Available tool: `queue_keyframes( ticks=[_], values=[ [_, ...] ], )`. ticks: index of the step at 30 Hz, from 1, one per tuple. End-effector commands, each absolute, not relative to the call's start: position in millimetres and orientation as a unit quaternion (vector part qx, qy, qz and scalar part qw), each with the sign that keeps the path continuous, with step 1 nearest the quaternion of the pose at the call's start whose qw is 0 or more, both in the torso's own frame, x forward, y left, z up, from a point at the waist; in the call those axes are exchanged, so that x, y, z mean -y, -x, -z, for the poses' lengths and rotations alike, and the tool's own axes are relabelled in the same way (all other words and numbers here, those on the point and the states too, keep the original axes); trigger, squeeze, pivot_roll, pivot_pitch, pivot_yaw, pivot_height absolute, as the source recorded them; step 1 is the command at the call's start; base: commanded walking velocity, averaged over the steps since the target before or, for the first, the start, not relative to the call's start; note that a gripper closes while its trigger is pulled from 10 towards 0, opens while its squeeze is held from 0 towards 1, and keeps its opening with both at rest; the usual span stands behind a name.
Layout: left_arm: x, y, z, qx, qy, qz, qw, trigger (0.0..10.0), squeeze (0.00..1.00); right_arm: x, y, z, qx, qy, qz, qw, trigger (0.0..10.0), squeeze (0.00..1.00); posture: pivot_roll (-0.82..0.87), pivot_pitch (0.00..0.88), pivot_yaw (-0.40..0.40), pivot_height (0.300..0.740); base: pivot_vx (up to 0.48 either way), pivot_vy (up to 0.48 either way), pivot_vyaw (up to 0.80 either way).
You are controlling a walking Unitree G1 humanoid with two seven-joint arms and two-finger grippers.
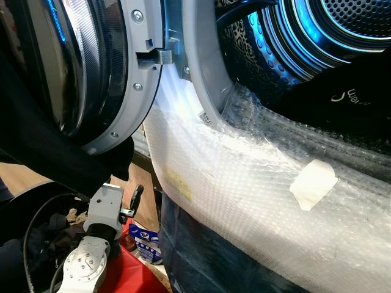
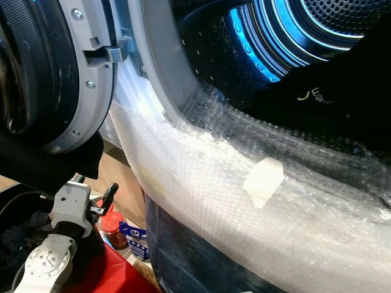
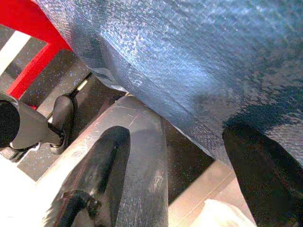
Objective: Clothes washing
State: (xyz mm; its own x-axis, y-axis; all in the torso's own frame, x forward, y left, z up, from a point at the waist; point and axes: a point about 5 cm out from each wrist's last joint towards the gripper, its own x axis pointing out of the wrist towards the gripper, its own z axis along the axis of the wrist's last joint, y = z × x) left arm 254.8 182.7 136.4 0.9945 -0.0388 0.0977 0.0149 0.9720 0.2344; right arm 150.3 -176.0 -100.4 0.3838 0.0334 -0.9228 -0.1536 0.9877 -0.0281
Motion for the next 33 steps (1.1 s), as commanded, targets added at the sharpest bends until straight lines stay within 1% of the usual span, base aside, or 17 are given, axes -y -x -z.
queue_keyframes(
  ticks=[1, 4, 5, 7, 12, 15, 22, 23, 25, 27, 28, 29, 31, 33],
  values=[
    [-183.9, -254.8, -131.5, 0.035, -0.11, 0.014, 0.993, 10.0, 0.0, 177.1, -135.5, 105.8, -0.576, 0.047, -0.051, 0.815, 10.0, 0.0, 0.12, 0.163, -0.009, 0.74, 0.0, 0.0, 0.0],
    [-184.4, -255.1, -131.9, 0.033, -0.09, 0.009, 0.995, 10.0, 0.0, 176.6, -137.5, 105.2, -0.574, 0.048, -0.051, 0.816, 10.0, 0.0, 0.12, 0.175, -0.008, 0.74, 0.0, 0.0, 0.0],
    [-185.6, -255.1, -132.5, 0.031, -0.086, 0.006, 0.996, 10.0, 0.0, 176.0, -138.6, 104.9, -0.572, 0.047, -0.051, 0.817, 10.0, 0.0, 0.12, 0.202, 0.001, 0.74, 0.0, 0.0, 0.0],
    [-188.3, -254.3, -132.9, 0.027, -0.085, 0.002, 0.996, 10.0, 0.0, 174.9, -139.0, 104.8, -0.571, 0.046, -0.051, 0.818, 10.0, 0.0, 0.11, 0.224, 0.004, 0.74, 0.0, 0.0, 0.0],
    [-204.6, -244.8, -126.6, 0.003, -0.07, -0.033, 0.997, 10.0, 0.0, 172.6, -132.5, 107.2, -0.575, 0.041, -0.049, 0.815, 10.0, 0.0, 0.1, 0.261, 0.016, 0.74, 0.0, 0.0, 0.0],
    [-209.2, -240.5, -128.3, 0.007, -0.066, -0.045, 0.997, 10.0, 0.0, 172.7, -128.9, 108.3, -0.578, 0.04, -0.048, 0.814, 10.0, 0.0, 0.09, 0.262, 0.019, 0.74, 0.0, 0.0, 0.0],
    [-222.5, -243.0, -133.4, 0.004, -0.036, -0.073, 0.997, 10.0, 0.0, 175.4, -126.7, 108.8, -0.581, 0.051, -0.054, 0.81, 10.0, 0.0, 0.09, 0.243, 0.005, 0.74, 0.0, 0.0, 0.0],
    [-238.9, -240.8, -136.2, -0.005, -0.022, -0.095, 0.995, 10.0, 0.0, 175.9, -127.1, 108.6, -0.581, 0.055, -0.058, 0.81, 10.0, 0.0, 0.11, 0.239, 0.007, 0.74, 0.0, 0.0, 0.0],
    [-253.9, -238.7, -138.0, -0.016, -0.026, -0.103, 0.994, 10.0, 0.0, 176.3, -128.1, 108.2, -0.58, 0.057, -0.059, 0.81, 10.0, 0.0, 0.12, 0.226, 0.005, 0.74, 0.0, 0.0, 0.0],
    [-256.1, -238.5, -138.3, -0.017, -0.028, -0.103, 0.994, 10.0, 0.0, 176.4, -128.4, 108.1, -0.58, 0.058, -0.059, 0.81, 10.0, 0.0, 0.13, 0.223, 0.004, 0.74, 0.0, 0.0, 0.0],
    [-275.8, -234.4, -133.8, -0.052, -0.055, -0.118, 0.99, 10.0, 0.0, 174.8, -131.5, 107.3, -0.578, 0.068, -0.071, 0.81, 10.0, 0.0, 0.15, 0.208, 0.007, 0.74, 0.0, 0.0, 0.0],
    [-282.9, -232.6, -132.9, -0.061, -0.062, -0.127, 0.988, 10.0, 0.0, 174.3, -132.8, 106.9, -0.577, 0.072, -0.075, 0.81, 10.0, 0.0, 0.15, 0.204, 0.009, 0.74, 0.0, 0.0, 0.0],
    [-294.7, -227.8, -133.2, -0.071, -0.052, -0.158, 0.984, 10.0, 0.0, 173.7, -136.8, 105.6, -0.574, 0.073, -0.075, 0.812, 10.0, 0.0, 0.15, 0.194, 0.012, 0.74, 0.0, 0.0, 0.0],
    [-299.3, -225.3, -132.1, -0.08, -0.044, -0.168, 0.982, 10.0, 0.02, 173.3, -139.9, 104.6, -0.571, 0.073, -0.075, 0.814, 10.0, 0.0, 0.16, 0.179, 0.014, 0.74, 0.0, 0.0, 0.0]
  ],
)
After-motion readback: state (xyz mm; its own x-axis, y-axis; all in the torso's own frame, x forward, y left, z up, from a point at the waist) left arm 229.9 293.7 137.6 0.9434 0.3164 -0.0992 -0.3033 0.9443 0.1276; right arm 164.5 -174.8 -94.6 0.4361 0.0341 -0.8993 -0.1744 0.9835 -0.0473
